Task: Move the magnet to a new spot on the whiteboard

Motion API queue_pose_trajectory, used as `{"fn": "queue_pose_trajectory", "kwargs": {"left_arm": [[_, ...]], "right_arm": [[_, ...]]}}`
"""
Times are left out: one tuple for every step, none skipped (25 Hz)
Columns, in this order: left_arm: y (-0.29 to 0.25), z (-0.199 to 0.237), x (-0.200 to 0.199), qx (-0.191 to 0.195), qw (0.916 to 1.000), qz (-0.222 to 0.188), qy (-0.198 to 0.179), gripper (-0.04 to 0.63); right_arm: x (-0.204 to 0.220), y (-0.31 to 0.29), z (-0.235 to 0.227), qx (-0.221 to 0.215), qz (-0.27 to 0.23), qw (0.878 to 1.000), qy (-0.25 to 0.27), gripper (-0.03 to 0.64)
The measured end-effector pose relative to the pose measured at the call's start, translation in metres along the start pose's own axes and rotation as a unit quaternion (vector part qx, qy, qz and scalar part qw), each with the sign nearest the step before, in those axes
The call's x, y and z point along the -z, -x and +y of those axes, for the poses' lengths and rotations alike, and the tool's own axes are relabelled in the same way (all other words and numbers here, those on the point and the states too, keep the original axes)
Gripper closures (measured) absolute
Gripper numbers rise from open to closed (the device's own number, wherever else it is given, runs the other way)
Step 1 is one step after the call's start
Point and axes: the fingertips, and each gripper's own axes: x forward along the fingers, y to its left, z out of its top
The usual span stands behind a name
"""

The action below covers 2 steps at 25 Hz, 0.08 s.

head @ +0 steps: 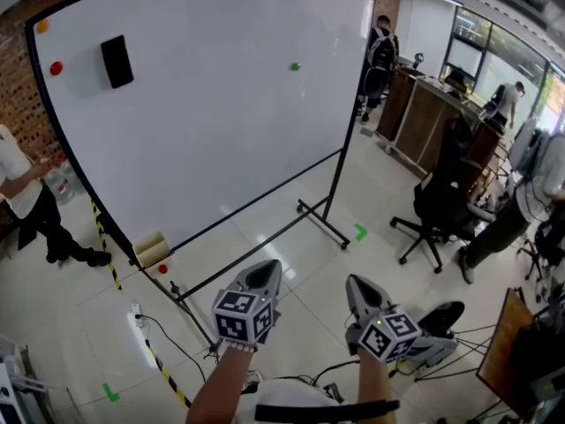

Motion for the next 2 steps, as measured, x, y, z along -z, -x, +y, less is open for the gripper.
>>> {"fn": "queue_pose_trajectory", "kwargs": {"left_arm": [[0.0009,0.0003,-0.0011,0.000,1.0000,0.000,0.000,0.598],[0.0018,0.0005,-0.0022,0.001,1.0000,-0.001,-0.001,0.598]], "right_arm": [[-0.0008,0.0002,0.0006,0.001,0.000,1.000,0.001,0.614],[-0.0017,0.0004,0.0012,0.002,-0.001,1.000,0.002,0.614]]}}
